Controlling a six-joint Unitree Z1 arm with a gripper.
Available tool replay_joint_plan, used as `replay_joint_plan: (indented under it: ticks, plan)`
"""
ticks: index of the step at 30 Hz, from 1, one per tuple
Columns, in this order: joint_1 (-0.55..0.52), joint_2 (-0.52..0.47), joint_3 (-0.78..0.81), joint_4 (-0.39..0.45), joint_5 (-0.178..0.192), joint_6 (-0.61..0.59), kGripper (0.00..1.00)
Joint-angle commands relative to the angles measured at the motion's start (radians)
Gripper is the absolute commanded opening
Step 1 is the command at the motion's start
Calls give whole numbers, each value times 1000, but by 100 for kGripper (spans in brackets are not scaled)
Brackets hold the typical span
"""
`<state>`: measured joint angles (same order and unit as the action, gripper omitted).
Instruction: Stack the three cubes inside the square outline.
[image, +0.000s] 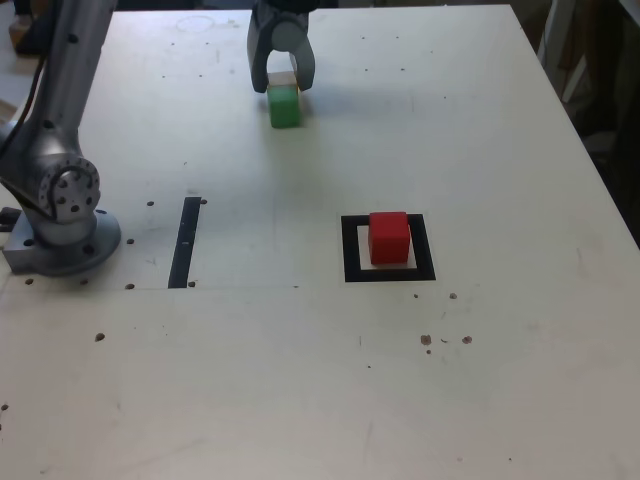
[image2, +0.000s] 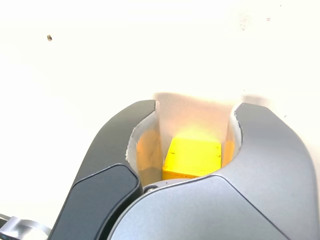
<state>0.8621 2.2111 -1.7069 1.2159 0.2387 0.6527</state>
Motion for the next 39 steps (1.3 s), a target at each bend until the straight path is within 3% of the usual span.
replay_joint_plan:
  ticks: [1,10,24,39]
  plan:
    - [-2,3,0,3,-1,1,32]
    - [-50,-55,-59,62,0,-8,32]
    - [-349,-174,-151,243,-5,-154,32]
    - [-739,-216,-107,317,-101,-439,32]
